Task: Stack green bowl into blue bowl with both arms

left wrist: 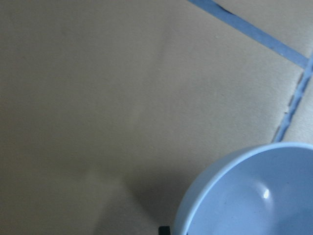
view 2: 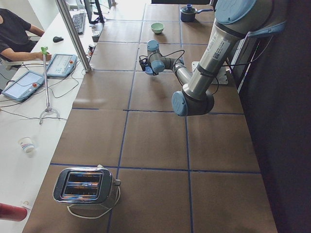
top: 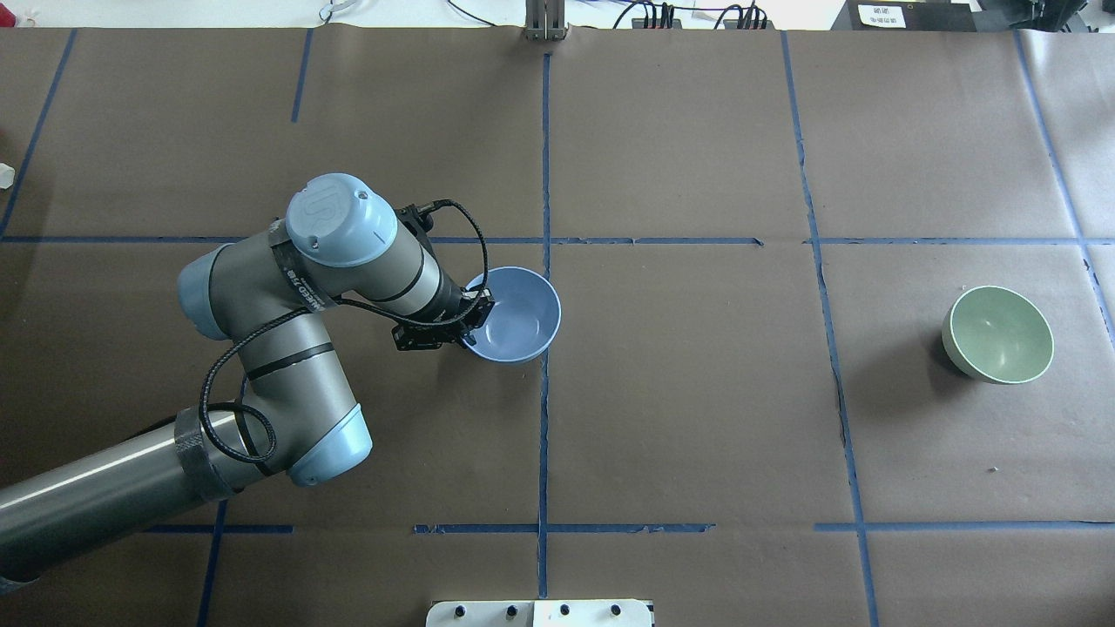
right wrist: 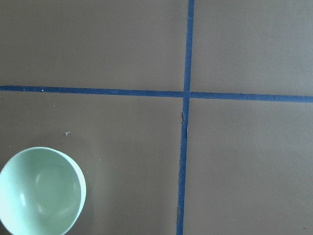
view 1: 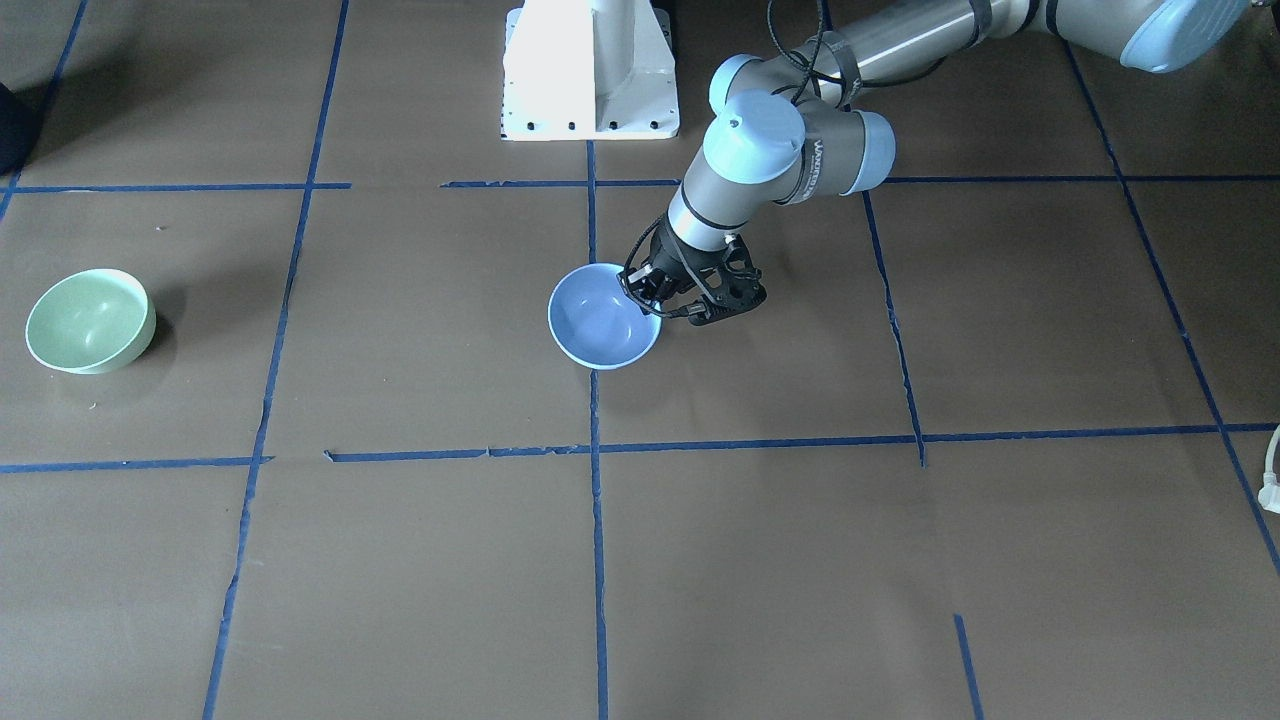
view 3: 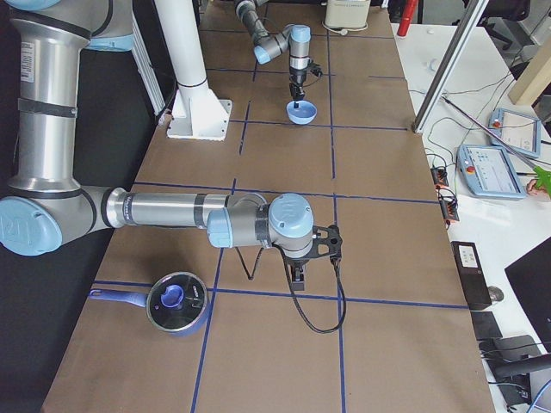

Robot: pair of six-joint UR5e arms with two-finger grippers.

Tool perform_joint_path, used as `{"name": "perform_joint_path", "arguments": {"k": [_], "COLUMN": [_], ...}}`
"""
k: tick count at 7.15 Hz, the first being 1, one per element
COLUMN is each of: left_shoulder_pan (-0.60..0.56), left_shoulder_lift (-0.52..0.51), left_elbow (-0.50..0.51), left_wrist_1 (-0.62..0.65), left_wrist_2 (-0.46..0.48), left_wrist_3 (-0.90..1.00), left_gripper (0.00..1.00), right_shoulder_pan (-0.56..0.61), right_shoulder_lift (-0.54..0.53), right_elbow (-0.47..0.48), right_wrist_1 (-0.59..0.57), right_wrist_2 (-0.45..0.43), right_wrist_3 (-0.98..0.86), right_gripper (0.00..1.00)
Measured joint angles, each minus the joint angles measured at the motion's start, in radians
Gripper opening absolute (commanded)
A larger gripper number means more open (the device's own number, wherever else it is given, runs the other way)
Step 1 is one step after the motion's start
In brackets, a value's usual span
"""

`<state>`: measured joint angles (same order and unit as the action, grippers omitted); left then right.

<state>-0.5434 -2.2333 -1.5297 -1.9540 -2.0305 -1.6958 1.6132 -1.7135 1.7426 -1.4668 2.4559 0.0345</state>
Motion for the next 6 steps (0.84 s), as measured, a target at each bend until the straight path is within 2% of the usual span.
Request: {"name": "perform_joint_path", "arguments": {"k": [1,4,6], "left_shoulder_pan": [0.010,0.019,-0.041], "left_shoulder_lift": [-0.001,0.001,0.008], "left_elbow": [0.002,-0.005,-0.070], "left_wrist_1": [-0.001,0.001,0.054], "left_wrist_2": [0.001,0.011,-0.030], "left_wrist_3": [-0.007,-0.004,0.000], "left_gripper": [0.99,1.00,1.00], "right_shoulder_pan": [-0.007,-0.084,-0.156], "right_shoulder_lift": [0.000,-0.004,-0.009], "right_elbow": [0.002,0.005,0.000], "right_wrist_1": [0.007,0.122,0.181], "right_wrist_2": [0.007,0.009,-0.004], "right_wrist_3": [0.032,0.192,0.275], "right_gripper": [1.00,1.00,1.00]}}
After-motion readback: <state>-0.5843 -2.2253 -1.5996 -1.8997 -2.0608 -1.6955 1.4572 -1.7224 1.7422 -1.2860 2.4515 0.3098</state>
